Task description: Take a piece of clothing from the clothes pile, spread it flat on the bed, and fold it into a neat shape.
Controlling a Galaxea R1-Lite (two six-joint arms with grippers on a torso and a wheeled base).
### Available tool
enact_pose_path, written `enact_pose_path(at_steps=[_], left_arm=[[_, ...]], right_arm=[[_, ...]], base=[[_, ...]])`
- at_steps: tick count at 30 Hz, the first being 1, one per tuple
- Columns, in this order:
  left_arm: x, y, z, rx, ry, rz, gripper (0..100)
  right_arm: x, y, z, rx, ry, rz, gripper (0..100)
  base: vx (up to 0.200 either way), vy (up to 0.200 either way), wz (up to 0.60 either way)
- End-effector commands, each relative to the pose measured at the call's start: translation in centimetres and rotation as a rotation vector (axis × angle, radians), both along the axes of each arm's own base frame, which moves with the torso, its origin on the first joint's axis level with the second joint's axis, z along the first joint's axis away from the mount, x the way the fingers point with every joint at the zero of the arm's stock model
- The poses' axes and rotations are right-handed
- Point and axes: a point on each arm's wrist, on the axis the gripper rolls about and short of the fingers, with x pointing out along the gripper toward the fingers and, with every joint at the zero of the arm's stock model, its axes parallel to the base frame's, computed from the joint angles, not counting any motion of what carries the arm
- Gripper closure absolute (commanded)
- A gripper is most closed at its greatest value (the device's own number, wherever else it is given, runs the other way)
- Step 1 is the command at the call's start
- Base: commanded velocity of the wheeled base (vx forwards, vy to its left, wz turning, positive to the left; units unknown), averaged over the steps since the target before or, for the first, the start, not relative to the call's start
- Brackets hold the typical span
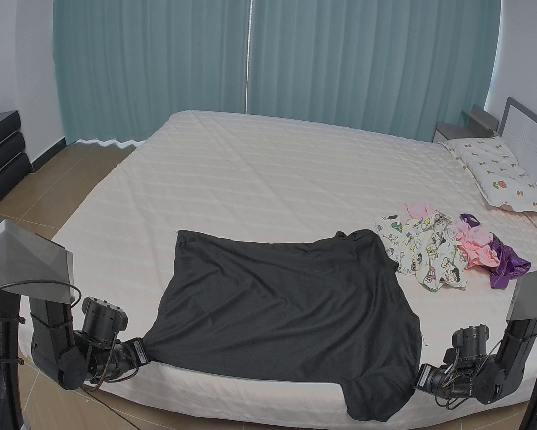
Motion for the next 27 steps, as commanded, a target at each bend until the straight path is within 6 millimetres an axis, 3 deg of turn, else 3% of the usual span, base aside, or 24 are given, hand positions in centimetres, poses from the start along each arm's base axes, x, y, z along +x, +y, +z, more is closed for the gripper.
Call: enact_pose_path(at_steps=[1,9,25,26,27], left_arm=[[-0.2,0.0,-0.1,0.003,0.007,-0.002,100],[-0.5,-0.1,-0.2,0.012,0.020,-0.013,100],[-1.3,0.0,-0.4,0.044,0.043,-0.047,100],[-1.3,0.0,-0.4,0.044,0.043,-0.048,0],[-1.2,0.0,-0.3,0.042,0.039,-0.047,0]], right_arm=[[-0.8,-0.3,0.5,-0.017,0.011,0.002,100],[-1.8,-0.7,1.7,-0.044,0.070,0.022,100],[-1.6,-1.5,1.5,-0.057,0.078,0.032,100],[-1.6,-1.3,1.5,-0.056,0.075,0.038,0],[-1.5,-1.3,1.5,-0.051,0.072,0.036,0]], base=[[0.000,0.000,0.00],[0.000,0.000,0.00],[0.000,0.000,0.00],[0.000,0.000,0.00],[0.000,0.000,0.00]])
